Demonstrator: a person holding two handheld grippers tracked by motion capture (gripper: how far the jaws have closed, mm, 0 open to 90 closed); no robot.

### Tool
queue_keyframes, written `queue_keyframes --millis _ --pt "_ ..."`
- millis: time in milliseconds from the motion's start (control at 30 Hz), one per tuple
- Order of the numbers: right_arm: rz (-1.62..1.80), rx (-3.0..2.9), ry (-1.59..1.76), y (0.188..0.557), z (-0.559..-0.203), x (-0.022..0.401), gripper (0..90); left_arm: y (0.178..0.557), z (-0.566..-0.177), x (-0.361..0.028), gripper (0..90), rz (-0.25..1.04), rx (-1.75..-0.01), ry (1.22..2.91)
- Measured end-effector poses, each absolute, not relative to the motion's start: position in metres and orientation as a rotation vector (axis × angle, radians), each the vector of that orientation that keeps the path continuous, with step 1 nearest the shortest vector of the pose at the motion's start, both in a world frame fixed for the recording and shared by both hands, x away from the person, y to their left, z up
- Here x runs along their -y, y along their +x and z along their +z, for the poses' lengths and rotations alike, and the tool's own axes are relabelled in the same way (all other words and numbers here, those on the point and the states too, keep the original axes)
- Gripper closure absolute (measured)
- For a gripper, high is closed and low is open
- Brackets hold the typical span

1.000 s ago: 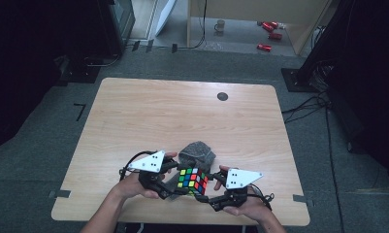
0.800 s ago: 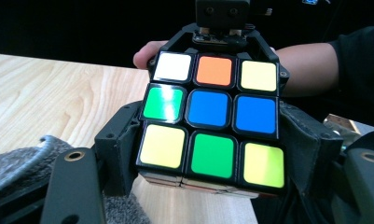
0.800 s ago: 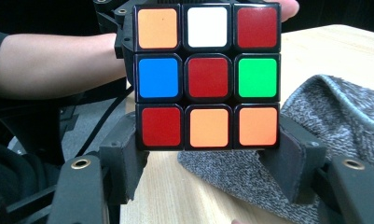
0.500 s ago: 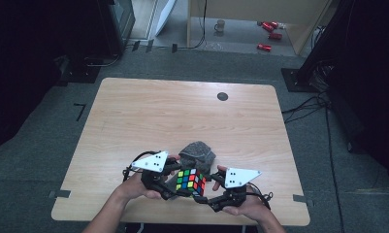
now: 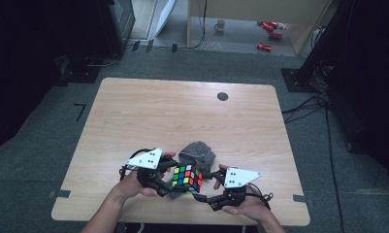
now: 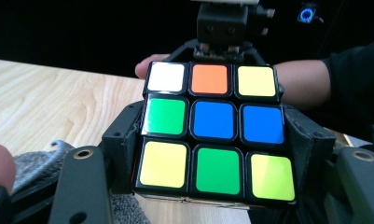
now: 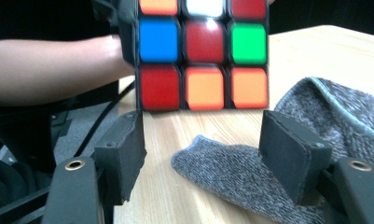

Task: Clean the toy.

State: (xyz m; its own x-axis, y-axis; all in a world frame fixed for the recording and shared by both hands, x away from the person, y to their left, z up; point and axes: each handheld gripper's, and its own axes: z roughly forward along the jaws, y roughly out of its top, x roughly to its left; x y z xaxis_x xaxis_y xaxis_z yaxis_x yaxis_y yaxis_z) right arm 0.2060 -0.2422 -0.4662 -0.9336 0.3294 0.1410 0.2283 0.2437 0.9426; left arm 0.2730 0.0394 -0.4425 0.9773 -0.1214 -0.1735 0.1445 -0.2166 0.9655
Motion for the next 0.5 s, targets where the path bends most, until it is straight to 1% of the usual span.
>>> queue_keyframes --millis 167,300,367,400,467,500 --pt "1.755 -2.381 0.606 0.21 -0.47 0.245 29.4 0.277 -0.438 -0.053 34.5 -0.208 -0.049 1.746" --pt "1.686 -2.309 0.721 0.216 -0.471 0.244 21.2 0.281 -0.437 -0.064 34.5 -0.173 -0.088 1.736" --pt "1.596 -2.278 0.803 0.221 -0.473 0.238 17.4 0.282 -0.436 -0.069 34.5 -0.157 -0.107 1.723" --pt "1.559 -2.27 0.846 0.223 -0.474 0.235 13.5 0.283 -0.436 -0.071 34.5 -0.15 -0.118 1.716" --pt "1.501 -2.264 0.873 0.228 -0.477 0.228 11.6 0.285 -0.436 -0.074 34.5 -0.14 -0.144 1.708" --pt "1.465 -2.263 0.886 0.23 -0.478 0.224 8.8 0.286 -0.437 -0.075 34.5 -0.131 -0.159 1.706"
